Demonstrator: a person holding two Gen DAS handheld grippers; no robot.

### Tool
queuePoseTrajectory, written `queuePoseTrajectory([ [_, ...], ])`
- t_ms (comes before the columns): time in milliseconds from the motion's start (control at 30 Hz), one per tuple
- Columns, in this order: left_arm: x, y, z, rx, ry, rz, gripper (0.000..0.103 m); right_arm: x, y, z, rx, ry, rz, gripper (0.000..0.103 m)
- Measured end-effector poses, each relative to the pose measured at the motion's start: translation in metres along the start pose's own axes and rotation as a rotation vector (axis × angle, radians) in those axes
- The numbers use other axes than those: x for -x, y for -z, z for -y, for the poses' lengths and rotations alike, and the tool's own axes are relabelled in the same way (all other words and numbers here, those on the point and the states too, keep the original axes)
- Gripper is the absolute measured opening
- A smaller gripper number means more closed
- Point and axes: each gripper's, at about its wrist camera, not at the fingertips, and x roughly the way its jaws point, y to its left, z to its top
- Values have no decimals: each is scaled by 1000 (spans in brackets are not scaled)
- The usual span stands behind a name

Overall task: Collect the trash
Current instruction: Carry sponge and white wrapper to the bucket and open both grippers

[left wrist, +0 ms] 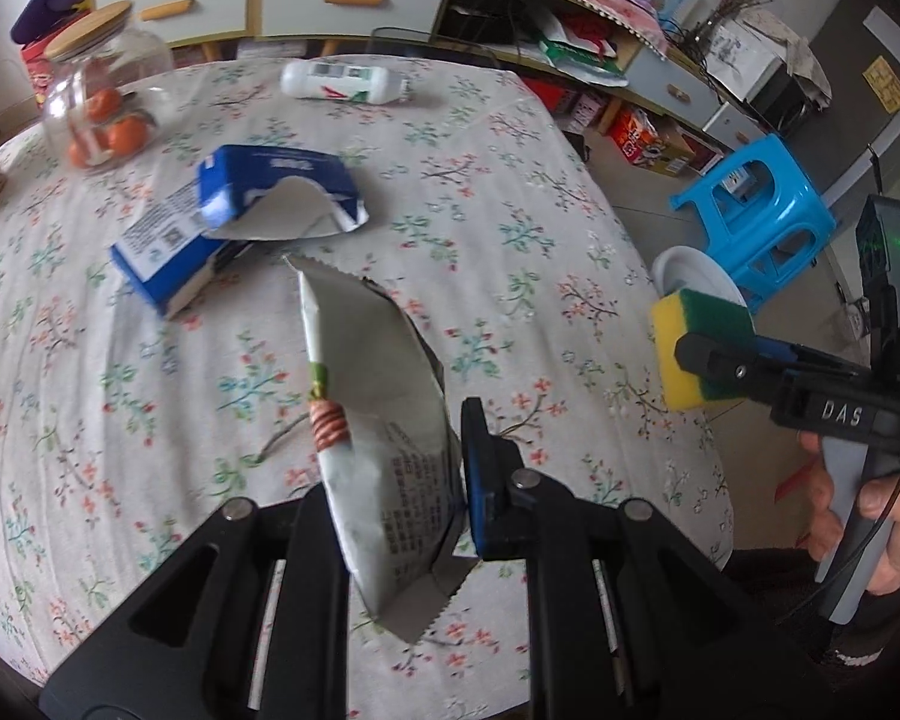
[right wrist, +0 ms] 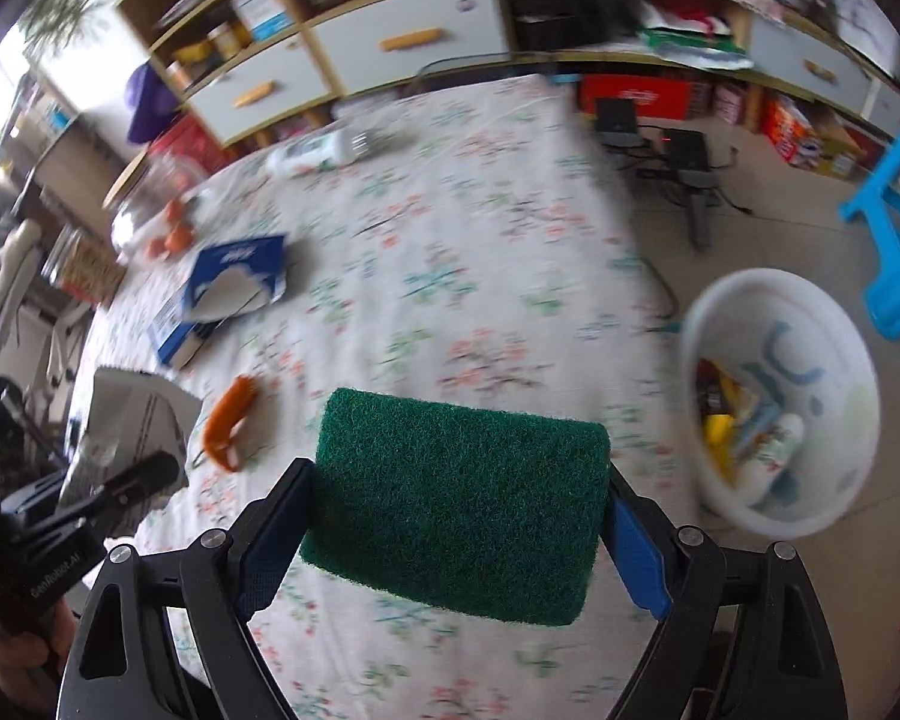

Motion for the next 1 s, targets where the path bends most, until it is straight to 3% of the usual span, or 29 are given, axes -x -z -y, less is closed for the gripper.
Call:
queuePoseTrajectory([
  [567, -54, -33, 86, -41, 127, -84, 17, 25, -15, 154, -332, 111, 51, 90],
  [1000, -100, -58, 172, -142, 189, -113, 17, 37, -6, 218, -427, 116, 73, 98],
])
